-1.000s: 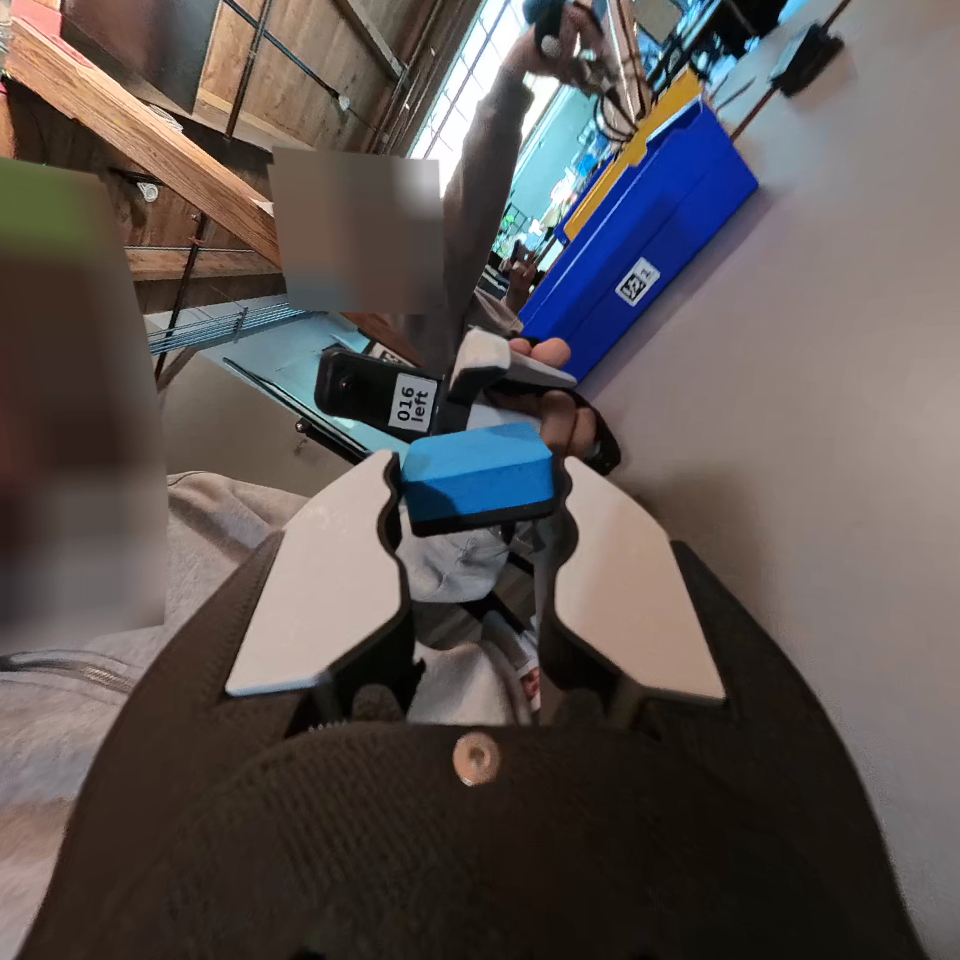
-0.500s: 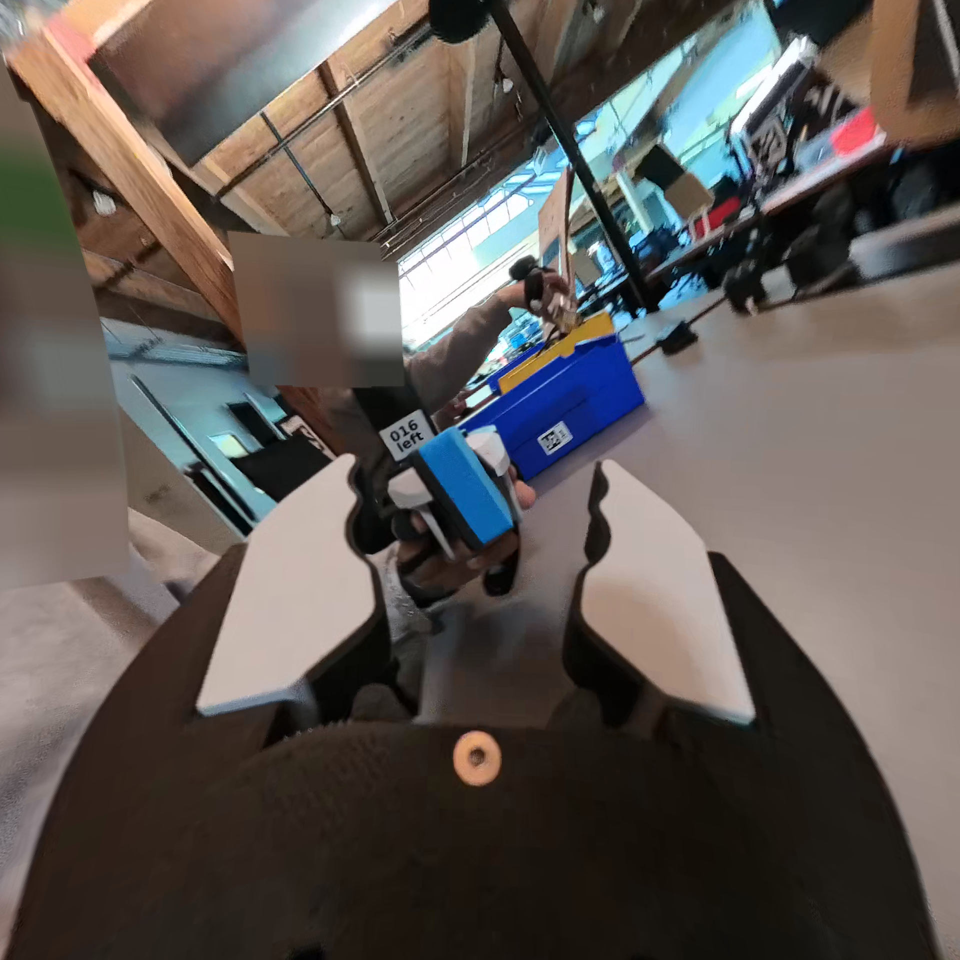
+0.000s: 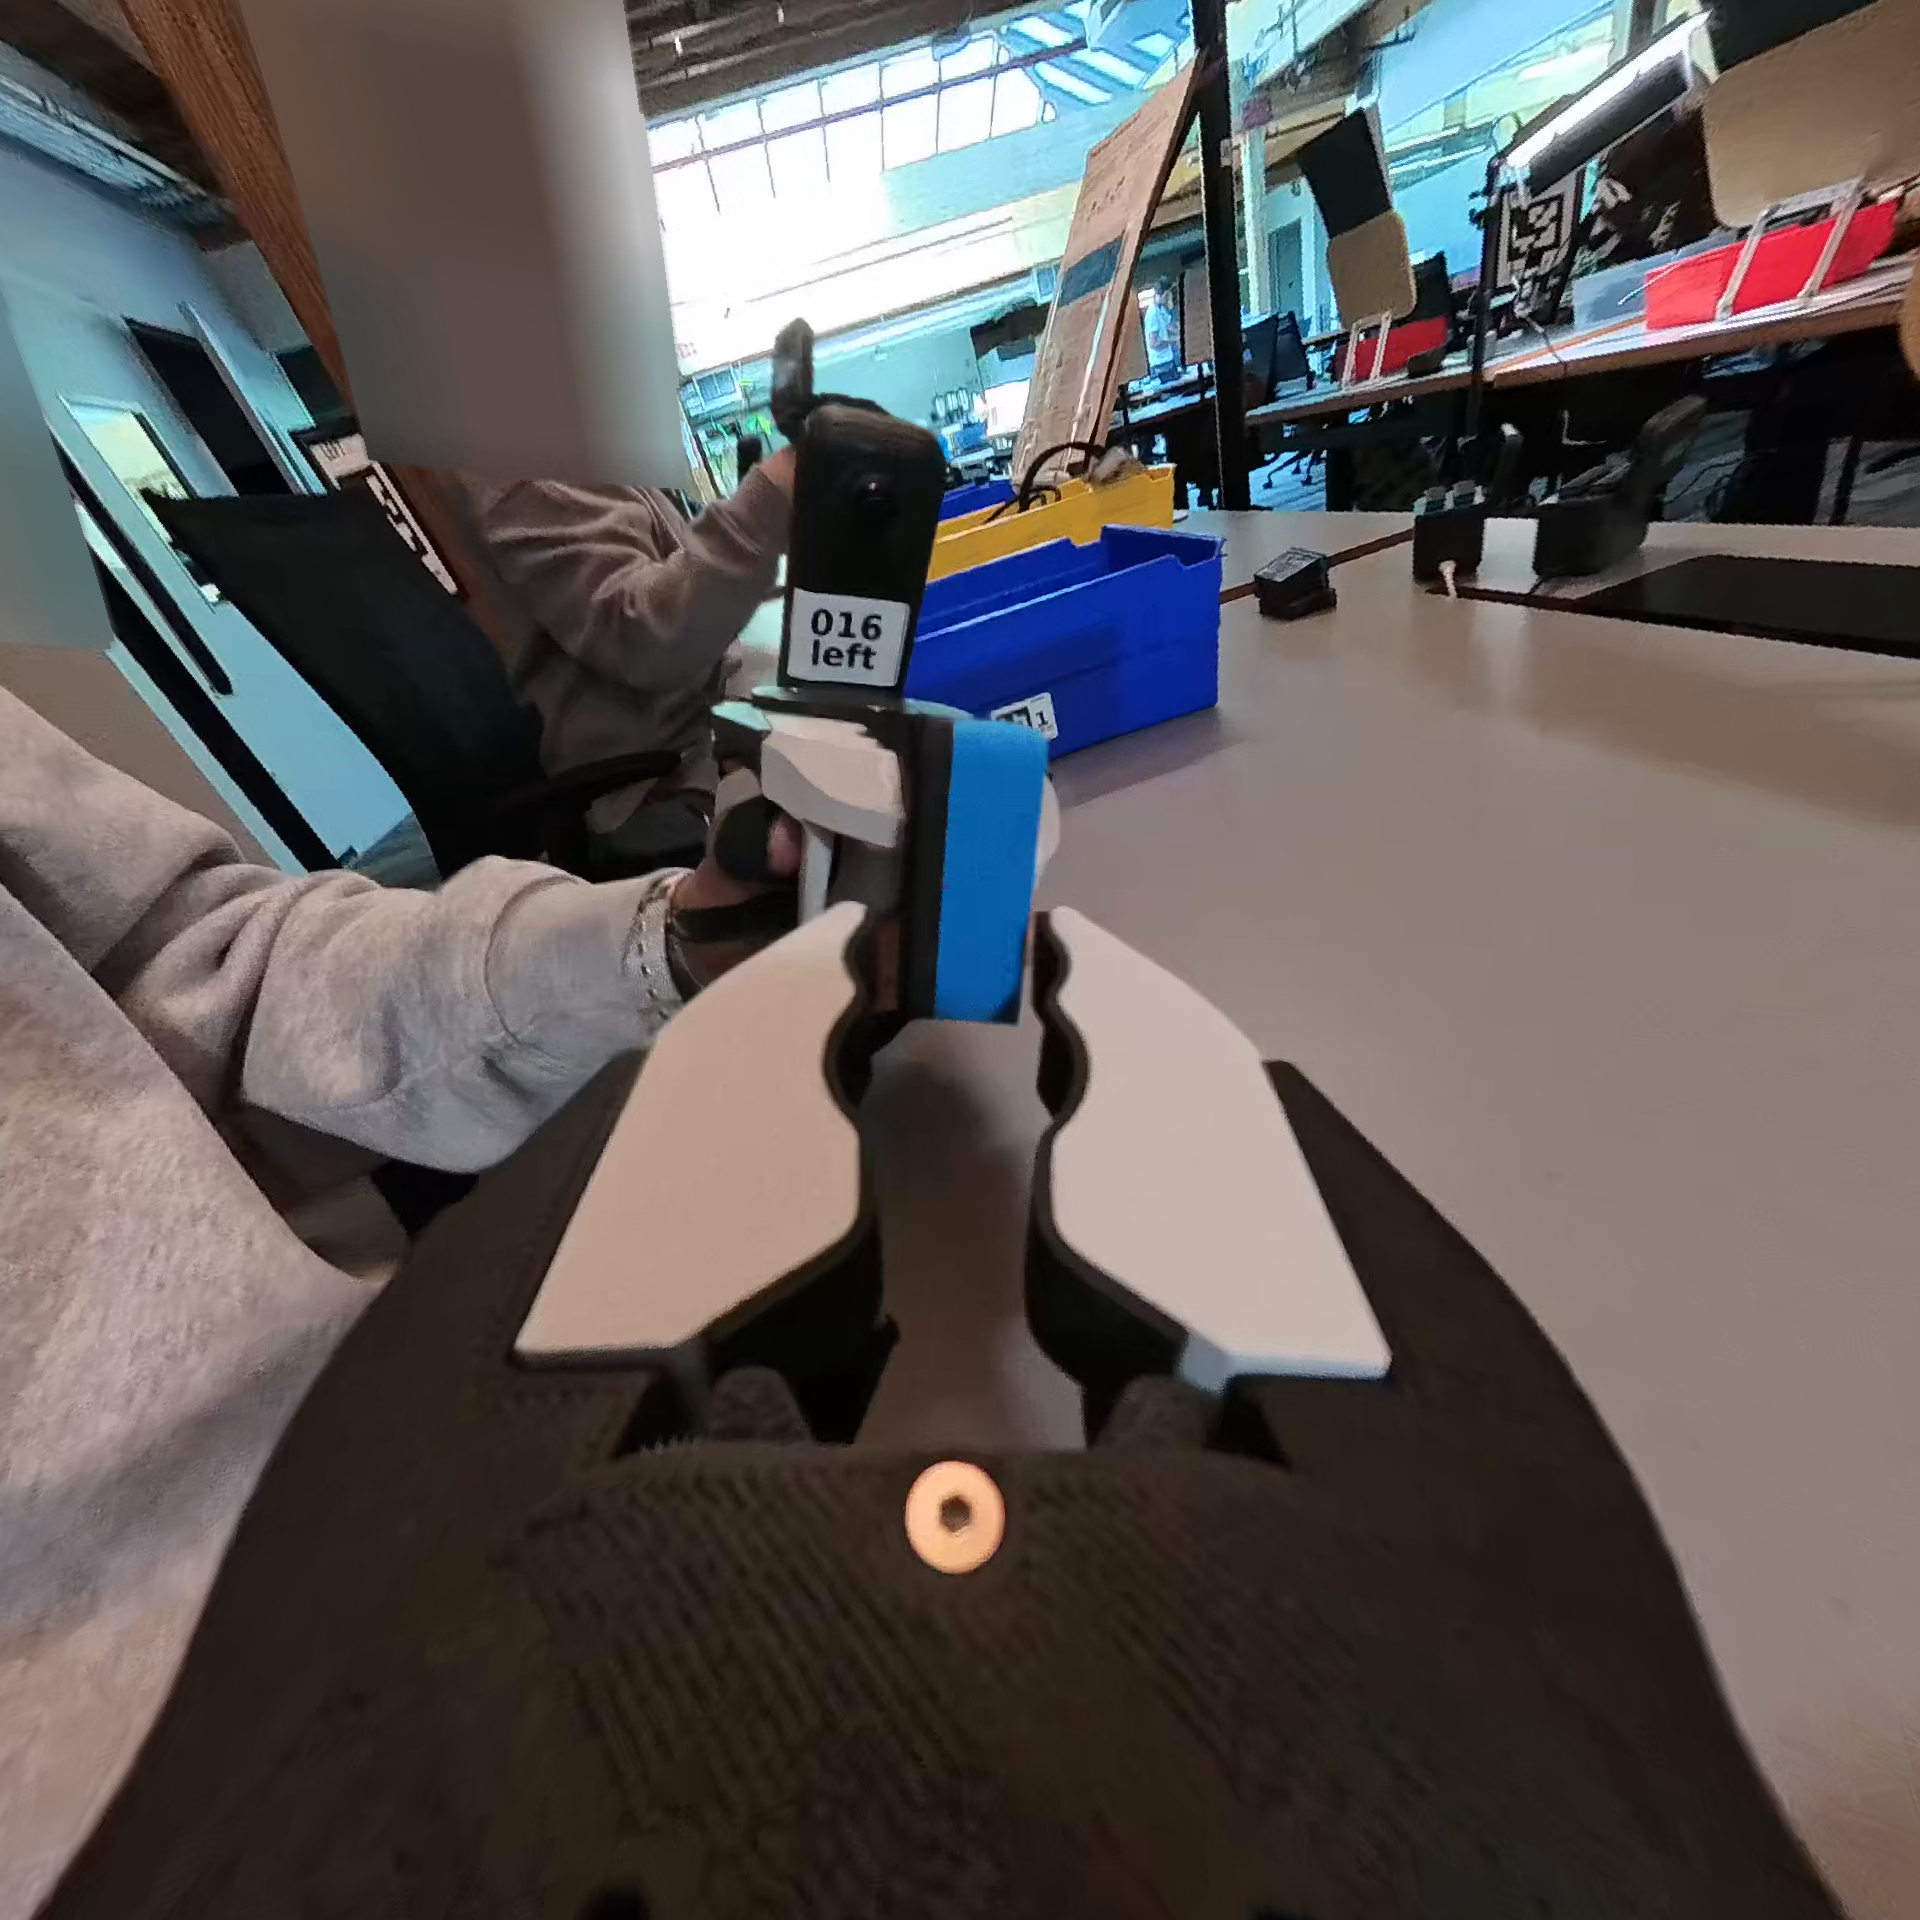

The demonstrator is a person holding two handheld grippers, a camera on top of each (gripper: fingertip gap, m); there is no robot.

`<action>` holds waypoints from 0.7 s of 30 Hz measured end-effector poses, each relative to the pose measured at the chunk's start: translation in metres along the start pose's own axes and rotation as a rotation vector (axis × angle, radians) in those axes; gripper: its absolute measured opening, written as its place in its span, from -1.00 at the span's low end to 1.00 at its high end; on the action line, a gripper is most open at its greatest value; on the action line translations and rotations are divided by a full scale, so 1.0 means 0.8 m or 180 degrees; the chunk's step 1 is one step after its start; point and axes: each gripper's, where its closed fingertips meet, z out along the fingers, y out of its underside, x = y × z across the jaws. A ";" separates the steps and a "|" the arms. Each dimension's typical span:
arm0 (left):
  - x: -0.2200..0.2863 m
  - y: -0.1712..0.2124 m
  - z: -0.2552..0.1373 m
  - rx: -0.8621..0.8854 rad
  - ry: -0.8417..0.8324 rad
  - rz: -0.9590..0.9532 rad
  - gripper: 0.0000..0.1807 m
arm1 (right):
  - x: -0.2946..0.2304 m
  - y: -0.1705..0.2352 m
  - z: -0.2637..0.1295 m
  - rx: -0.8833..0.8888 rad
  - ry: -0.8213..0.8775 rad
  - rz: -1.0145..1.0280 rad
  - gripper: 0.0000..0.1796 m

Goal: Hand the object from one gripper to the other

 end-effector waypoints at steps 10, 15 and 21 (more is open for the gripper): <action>-0.004 -0.015 -0.001 0.0368 -0.0086 0.0222 -0.39 | 0.006 -0.004 -0.004 0.0031 0.0093 0.0020 -0.75; -0.011 -0.026 -0.008 0.0558 -0.0157 0.0158 -0.24 | 0.012 -0.001 -0.018 -0.0074 -0.0091 0.0469 -0.75; -0.015 -0.027 -0.020 0.0528 -0.0052 -0.0173 -0.63 | -0.028 0.029 -0.023 -0.0692 -0.1102 0.1372 -0.76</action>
